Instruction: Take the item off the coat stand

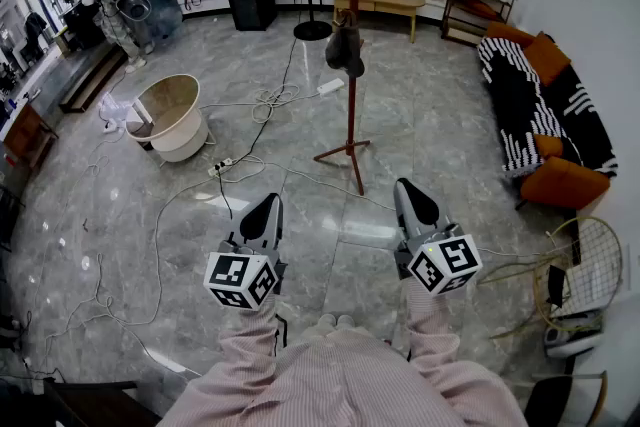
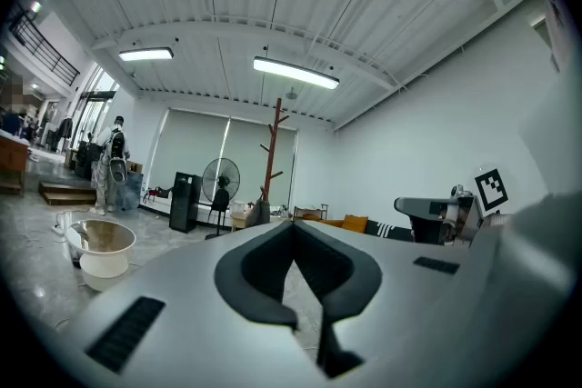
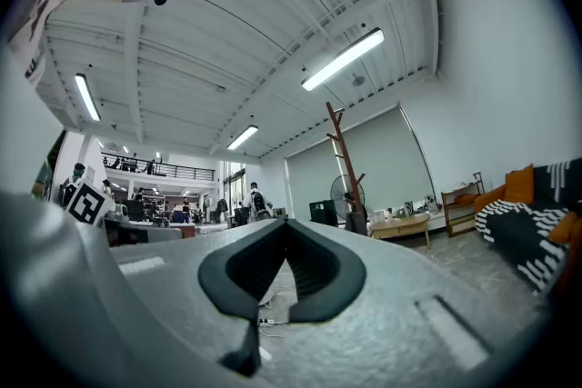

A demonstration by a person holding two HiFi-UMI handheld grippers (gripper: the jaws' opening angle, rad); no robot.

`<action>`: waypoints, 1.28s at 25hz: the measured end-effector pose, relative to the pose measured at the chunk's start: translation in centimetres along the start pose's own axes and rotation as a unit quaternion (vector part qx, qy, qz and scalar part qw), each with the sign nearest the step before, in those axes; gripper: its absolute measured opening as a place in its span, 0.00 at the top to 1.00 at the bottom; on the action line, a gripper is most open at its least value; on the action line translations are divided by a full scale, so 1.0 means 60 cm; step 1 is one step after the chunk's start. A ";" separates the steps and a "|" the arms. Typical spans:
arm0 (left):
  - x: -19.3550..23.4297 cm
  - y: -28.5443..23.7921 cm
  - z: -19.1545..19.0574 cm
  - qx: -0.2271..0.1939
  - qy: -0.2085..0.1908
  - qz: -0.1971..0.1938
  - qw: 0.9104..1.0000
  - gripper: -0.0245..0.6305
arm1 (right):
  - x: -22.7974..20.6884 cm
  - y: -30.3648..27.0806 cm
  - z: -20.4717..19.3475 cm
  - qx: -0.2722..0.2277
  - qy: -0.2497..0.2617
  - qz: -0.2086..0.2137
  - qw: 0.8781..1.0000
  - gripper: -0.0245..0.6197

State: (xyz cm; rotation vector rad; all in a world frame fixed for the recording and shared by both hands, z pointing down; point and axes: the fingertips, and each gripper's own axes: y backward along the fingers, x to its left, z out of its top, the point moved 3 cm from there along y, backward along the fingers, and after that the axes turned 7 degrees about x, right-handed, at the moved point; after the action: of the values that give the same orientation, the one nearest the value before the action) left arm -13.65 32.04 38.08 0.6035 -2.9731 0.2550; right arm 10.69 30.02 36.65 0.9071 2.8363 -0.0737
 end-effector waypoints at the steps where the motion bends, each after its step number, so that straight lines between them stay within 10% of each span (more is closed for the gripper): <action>1: -0.002 0.000 -0.002 0.001 0.000 0.000 1.000 0.96 | -0.001 0.002 -0.002 0.001 0.001 0.000 1.000 0.95; 32: -0.036 -0.081 -0.026 0.013 0.015 0.007 1.000 0.96 | -0.109 -0.014 -0.040 0.024 -0.006 -0.028 0.999 0.91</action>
State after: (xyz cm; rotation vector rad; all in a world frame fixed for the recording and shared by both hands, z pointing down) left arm -9.63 28.71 40.07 0.5782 -2.9503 0.3027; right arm 15.11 25.85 40.14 0.8342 2.8600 -0.1535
